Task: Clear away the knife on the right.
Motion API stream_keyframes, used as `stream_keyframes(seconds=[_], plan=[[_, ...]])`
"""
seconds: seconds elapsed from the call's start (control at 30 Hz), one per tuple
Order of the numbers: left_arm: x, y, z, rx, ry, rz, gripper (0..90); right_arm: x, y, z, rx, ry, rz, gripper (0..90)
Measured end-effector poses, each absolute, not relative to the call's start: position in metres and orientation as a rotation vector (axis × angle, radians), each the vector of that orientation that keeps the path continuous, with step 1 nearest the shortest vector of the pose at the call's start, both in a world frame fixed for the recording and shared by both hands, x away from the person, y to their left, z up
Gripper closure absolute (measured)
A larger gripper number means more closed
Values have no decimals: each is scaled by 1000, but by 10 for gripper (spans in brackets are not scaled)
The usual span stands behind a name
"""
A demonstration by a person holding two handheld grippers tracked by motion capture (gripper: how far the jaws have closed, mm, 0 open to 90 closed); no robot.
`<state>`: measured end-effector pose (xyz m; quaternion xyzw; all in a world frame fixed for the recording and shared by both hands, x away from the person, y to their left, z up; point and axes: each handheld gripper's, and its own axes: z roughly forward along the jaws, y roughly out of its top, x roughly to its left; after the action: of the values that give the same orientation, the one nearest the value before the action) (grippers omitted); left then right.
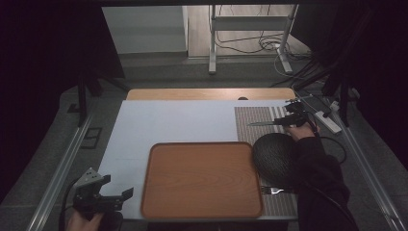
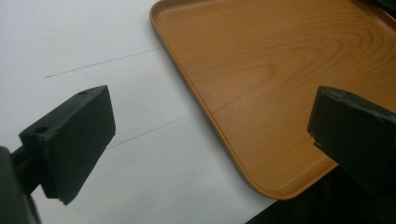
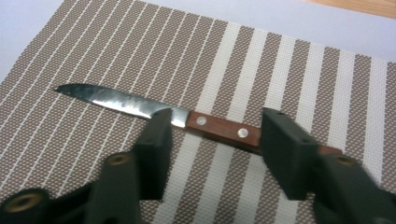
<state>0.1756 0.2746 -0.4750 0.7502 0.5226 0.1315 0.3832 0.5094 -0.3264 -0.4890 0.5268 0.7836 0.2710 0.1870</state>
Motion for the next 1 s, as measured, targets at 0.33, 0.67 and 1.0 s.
stream_keyframes(seconds=[0.33, 0.67, 1.0], plan=[[176, 275, -475, 1911, 1338, 333, 17, 526, -335, -492, 1480, 2206, 724, 893], [176, 275, -475, 1910, 1337, 332, 18, 543, -343, -505, 1492, 2203, 631, 892], [175, 275, -475, 1913, 1330, 336, 19, 531, -352, -505, 1510, 2257, 631, 892]])
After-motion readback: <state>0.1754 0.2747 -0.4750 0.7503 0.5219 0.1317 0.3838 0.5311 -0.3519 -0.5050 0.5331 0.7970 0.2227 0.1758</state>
